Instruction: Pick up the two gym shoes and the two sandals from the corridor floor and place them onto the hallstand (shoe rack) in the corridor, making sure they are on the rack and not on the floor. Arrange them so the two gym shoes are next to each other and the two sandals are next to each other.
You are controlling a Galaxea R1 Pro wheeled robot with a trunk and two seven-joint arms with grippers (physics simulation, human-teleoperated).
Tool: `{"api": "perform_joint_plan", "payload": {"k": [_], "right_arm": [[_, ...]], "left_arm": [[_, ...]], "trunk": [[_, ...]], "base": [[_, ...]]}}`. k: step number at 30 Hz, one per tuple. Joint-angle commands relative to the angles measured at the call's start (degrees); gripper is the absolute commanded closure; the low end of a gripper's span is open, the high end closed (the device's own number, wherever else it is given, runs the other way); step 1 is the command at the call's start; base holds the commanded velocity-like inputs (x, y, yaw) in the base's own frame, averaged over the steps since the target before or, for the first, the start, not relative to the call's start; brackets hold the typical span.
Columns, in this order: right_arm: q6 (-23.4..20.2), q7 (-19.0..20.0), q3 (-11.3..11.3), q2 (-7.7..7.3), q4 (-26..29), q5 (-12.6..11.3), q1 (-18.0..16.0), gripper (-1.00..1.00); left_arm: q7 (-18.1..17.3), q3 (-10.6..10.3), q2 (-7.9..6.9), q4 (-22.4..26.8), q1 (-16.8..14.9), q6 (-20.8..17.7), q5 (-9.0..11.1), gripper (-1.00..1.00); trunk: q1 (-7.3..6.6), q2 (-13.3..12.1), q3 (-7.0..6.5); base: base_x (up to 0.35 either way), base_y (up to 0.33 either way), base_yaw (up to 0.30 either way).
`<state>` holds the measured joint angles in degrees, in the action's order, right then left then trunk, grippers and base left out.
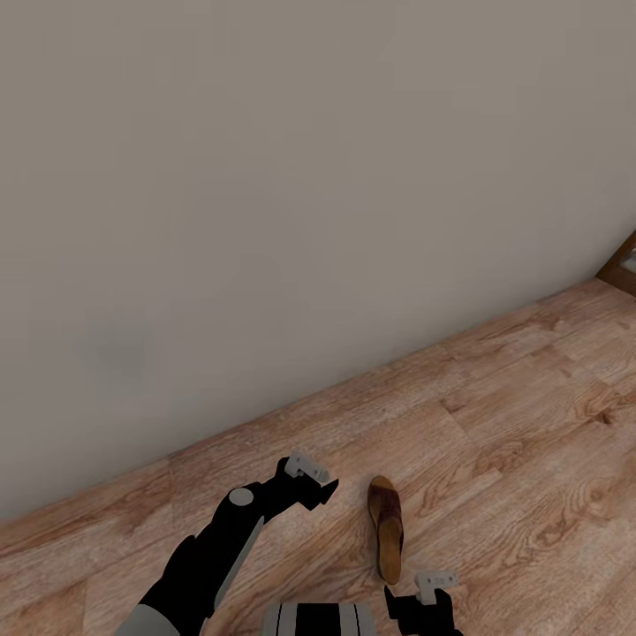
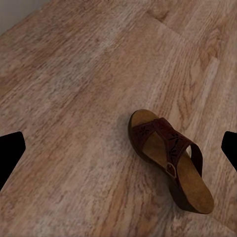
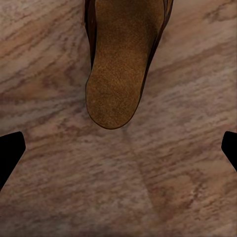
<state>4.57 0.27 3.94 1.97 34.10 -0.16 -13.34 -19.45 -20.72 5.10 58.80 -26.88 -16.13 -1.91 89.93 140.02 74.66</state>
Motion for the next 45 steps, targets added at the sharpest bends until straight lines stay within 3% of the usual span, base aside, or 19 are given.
{"api": "perform_joint_plan", "payload": {"k": [1, 6, 16, 32, 45], "right_arm": [[0.2, 0.0, 0.0, -0.01, 0.0, 0.0, 0.0, -1.00], [-0.2, 0.0, 0.1, 0.04, 0.0, 0.0, -0.2, -1.00], [-0.6, 0.0, -0.1, -0.02, -1.1, 0.0, -6.9, -1.00], [0.3, 0.2, -0.1, -0.07, -1.4, 0.1, -7.7, -1.00], [0.3, 0.2, -0.1, -0.12, -1.2, 0.1, -7.7, -1.00]], "left_arm": [[-0.2, 0.1, 0.03, 0.1, 0.0, -0.3, -0.2, -1.00], [-0.2, 0.1, 0.15, 0.1, 0.0, -0.3, -0.3, -1.00], [-0.2, 0.1, 0.17, 0.2, 0.0, -0.3, -0.3, -1.00], [-0.2, 0.1, 0.17, 0.4, 0.0, -0.2, -0.4, -1.00], [-0.2, 0.1, 0.86, 1.4, -0.3, -0.1, -0.5, -1.00]], "trunk": [[-0.01, 0.0, 0.04], [-0.01, 0.0, 0.04], [-0.01, 0.0, 0.04], [-0.01, 0.0, 0.04], [-0.01, 0.0, 0.68]], "base": [[0.000, 0.000, 0.000], [0.000, 0.000, 0.000], [0.000, 0.000, 0.000], [0.003, 0.000, 0.000], [0.202, 0.000, 0.031]]}}
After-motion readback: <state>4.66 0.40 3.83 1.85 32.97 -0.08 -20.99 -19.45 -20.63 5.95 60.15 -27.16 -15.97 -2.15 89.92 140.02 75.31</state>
